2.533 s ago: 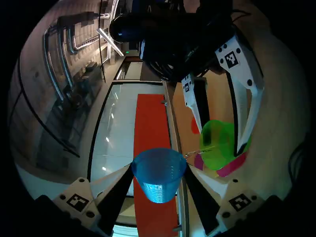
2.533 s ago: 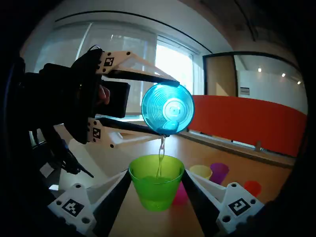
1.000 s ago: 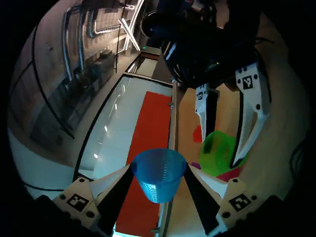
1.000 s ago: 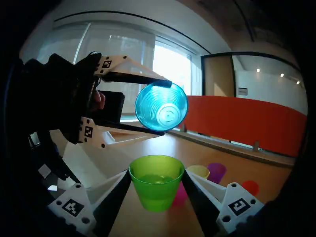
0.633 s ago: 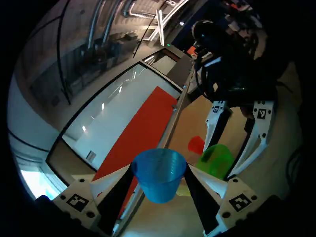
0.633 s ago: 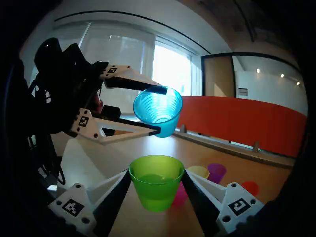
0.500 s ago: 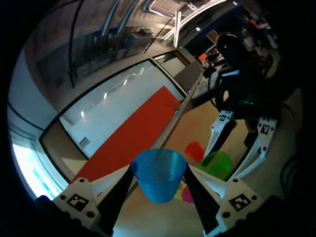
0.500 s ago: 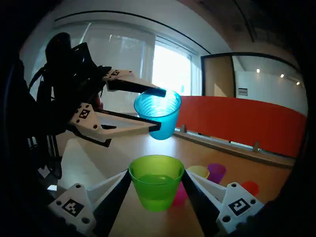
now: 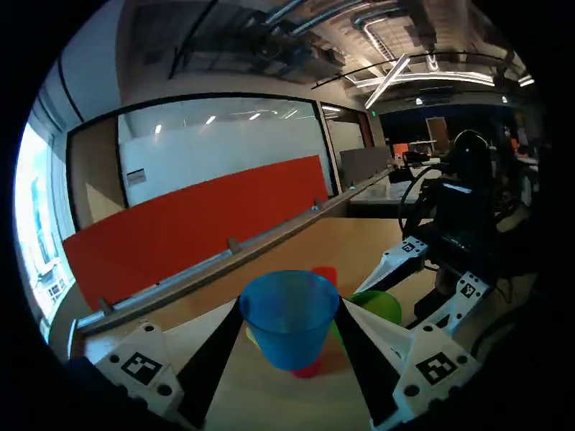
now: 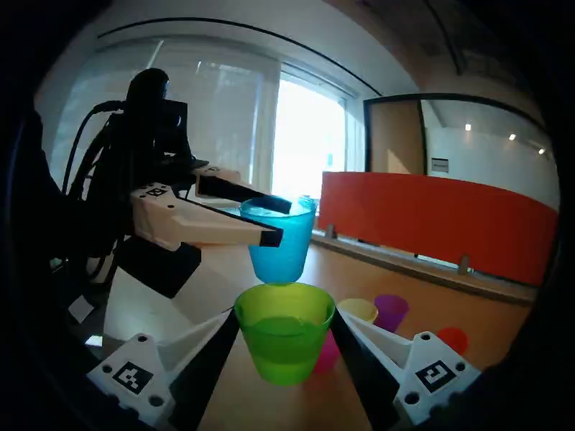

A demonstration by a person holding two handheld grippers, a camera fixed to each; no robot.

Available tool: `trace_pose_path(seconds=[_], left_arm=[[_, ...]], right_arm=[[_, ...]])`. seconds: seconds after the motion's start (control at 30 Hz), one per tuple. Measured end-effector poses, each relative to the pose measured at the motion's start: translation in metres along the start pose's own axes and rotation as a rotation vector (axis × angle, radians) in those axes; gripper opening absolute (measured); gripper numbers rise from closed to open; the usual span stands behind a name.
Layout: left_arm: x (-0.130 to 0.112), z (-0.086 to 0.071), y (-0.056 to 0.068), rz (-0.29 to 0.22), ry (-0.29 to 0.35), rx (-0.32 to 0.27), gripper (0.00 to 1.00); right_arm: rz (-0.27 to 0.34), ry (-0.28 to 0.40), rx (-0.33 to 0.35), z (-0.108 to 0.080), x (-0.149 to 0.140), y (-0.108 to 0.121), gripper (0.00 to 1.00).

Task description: Pour water

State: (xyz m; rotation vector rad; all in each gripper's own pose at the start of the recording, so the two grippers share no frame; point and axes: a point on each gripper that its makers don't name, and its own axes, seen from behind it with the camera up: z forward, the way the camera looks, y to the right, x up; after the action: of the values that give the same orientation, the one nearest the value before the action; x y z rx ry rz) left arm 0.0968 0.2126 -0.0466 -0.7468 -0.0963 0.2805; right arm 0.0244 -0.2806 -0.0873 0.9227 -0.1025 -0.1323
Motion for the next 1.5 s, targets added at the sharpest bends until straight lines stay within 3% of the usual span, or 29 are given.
trace_pose_path(seconds=[0.2, 0.4, 0.5, 0.7, 1.1, 1.5], left_arm=[[-0.023, 0.005, -0.009, -0.129, -0.048, 0.01, 0.87], [-0.048, 0.008, -0.006, -0.254, -0.087, 0.001, 0.87], [-0.064, 0.009, -0.004, -0.283, -0.119, -0.003, 0.87], [-0.093, 0.01, -0.003, -0.275, -0.188, -0.008, 0.87], [-0.136, 0.013, 0.013, -0.159, -0.314, -0.056, 0.88], [-0.157, 0.017, 0.021, -0.142, -0.373, -0.106, 0.88]], right_arm=[[0.009, -0.014, -0.006, -0.002, -0.004, 0.006, 0.91], [0.013, -0.03, -0.013, -0.005, -0.008, 0.012, 0.91], [0.011, -0.043, -0.015, -0.007, -0.012, 0.016, 0.91], [0.007, -0.082, -0.014, -0.012, -0.021, 0.025, 0.91], [-0.018, -0.226, 0.024, -0.021, -0.057, 0.037, 0.91], [-0.009, -0.325, 0.055, -0.025, -0.083, 0.045, 0.91]])
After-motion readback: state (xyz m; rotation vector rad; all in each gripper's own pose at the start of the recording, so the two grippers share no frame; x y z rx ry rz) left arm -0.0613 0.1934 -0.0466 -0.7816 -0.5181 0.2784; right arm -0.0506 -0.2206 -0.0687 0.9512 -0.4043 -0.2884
